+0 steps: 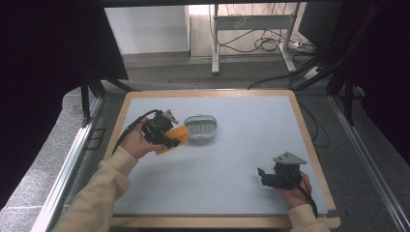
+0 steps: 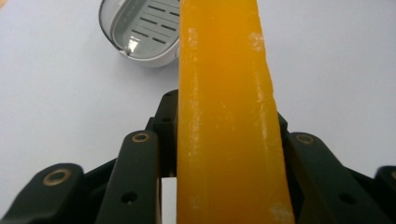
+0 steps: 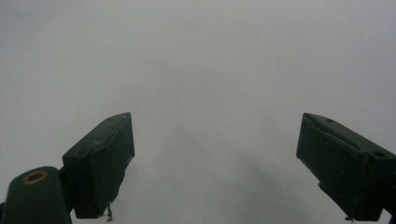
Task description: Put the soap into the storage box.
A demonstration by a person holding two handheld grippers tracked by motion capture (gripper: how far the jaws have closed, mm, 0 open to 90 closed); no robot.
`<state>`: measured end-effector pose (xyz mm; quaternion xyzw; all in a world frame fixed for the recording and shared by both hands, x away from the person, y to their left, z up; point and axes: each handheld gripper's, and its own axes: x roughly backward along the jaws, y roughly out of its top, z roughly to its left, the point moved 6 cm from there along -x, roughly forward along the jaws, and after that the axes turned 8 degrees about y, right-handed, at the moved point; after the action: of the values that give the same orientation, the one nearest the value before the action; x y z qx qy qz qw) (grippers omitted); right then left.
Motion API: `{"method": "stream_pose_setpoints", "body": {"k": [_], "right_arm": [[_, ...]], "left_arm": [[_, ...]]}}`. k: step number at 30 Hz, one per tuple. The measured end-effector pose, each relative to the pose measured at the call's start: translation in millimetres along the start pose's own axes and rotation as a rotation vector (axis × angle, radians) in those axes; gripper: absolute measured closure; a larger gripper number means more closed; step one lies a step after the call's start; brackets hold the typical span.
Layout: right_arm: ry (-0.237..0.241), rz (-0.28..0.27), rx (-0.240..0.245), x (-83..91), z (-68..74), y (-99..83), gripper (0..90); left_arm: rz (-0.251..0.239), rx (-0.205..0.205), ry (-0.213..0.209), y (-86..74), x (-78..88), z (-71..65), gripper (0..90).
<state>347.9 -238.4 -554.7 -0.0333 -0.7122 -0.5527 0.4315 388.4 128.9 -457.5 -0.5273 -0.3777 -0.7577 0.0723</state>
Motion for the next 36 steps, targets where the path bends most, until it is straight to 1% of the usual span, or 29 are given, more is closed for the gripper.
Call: {"method": "stream_pose_setpoints", "body": {"k": [5, 7, 8, 17, 25, 26, 31, 33, 36], "right_arm": [[0.0, 0.001, 0.0, -0.1, 0.0, 0.0, 11.7], [0.0, 0.002, 0.001, -0.1, 0.2, 0.0, 11.7], [0.0, 0.001, 0.001, -0.1, 0.2, 0.0, 11.7], [-0.008, 0.003, 0.004, -0.5, -0.3, -0.2, 11.7], [-0.011, 0.005, 0.004, -0.5, -0.8, -0.4, 11.7], [-0.01, 0.004, 0.003, -0.6, -0.7, -0.3, 11.7], [-0.009, 0.004, 0.003, -0.7, -0.3, -0.2, 11.7], [-0.01, 0.005, 0.003, -1.1, 0.0, -0.4, 11.7], [-0.01, 0.006, 0.003, -1.0, -0.1, -0.4, 11.7]], "left_arm": [[0.007, -0.012, 0.015, 4.1, -2.0, 3.3, 61.8], [0.008, -0.007, 0.015, 6.0, -2.9, 4.7, 61.7], [0.016, -0.022, 0.019, 6.6, -2.8, 6.5, 61.8], [0.023, -0.041, 0.026, 15.7, -5.5, 10.8, 61.8], [0.019, -0.052, 0.028, 23.6, -6.7, 12.5, 61.8], [0.017, -0.057, 0.038, 25.6, -6.9, 13.1, 61.8], [0.016, -0.057, 0.024, 28.6, -6.6, 12.4, 61.8], [0.016, -0.069, 0.025, 31.3, -5.9, 11.9, 61.8], [0.008, -0.074, 0.019, 34.4, -5.3, 11.3, 61.8]]}}
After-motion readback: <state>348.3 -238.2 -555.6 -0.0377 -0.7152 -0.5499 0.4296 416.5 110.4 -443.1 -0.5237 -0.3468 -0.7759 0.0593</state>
